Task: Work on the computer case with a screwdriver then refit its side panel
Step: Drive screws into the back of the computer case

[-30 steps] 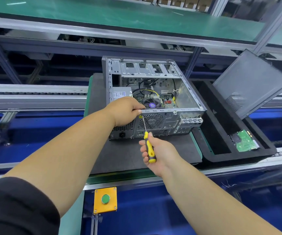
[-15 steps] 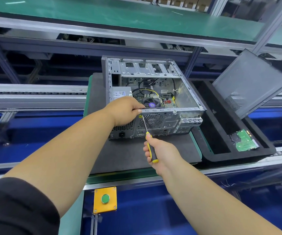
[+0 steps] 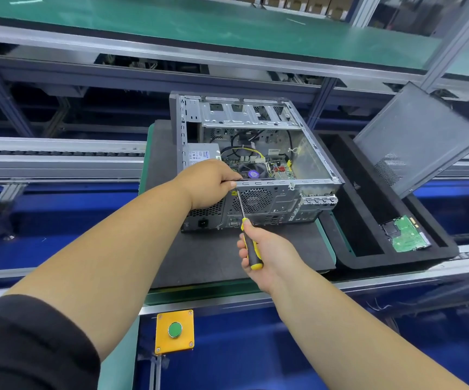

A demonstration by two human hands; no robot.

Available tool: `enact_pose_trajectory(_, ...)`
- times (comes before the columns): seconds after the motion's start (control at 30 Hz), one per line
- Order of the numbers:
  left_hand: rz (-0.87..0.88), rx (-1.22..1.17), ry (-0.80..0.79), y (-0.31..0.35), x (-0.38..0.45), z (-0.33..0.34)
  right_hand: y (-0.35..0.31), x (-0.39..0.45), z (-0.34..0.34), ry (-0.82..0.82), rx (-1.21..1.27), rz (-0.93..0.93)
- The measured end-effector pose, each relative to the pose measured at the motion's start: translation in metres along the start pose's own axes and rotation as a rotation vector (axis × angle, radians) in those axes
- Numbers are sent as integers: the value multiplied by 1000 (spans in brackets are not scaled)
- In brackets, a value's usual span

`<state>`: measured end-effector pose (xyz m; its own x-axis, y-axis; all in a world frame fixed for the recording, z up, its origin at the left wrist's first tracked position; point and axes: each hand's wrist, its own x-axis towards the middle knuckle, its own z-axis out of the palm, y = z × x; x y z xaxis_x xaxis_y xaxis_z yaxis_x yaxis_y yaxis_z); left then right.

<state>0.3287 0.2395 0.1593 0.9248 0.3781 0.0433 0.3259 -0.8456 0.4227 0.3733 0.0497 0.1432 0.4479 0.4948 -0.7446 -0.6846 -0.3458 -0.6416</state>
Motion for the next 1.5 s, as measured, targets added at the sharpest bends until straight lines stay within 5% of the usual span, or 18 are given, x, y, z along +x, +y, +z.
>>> enact_pose_trajectory(0.23,-8,-8,-4,0,1,0,-9,3,-2,-120,165,180)
enact_pose_trajectory(0.53,-11,-1,-8,-1,1,0,-3,-1,-1,18,56,39)
enact_pose_trajectory(0.77,-10,-1,-10,0,1,0,-10,0,2,-90,105,112)
enact_pose_trajectory(1.5,15,12,6,-2,-1,1,-1,5,1,-11,22,48)
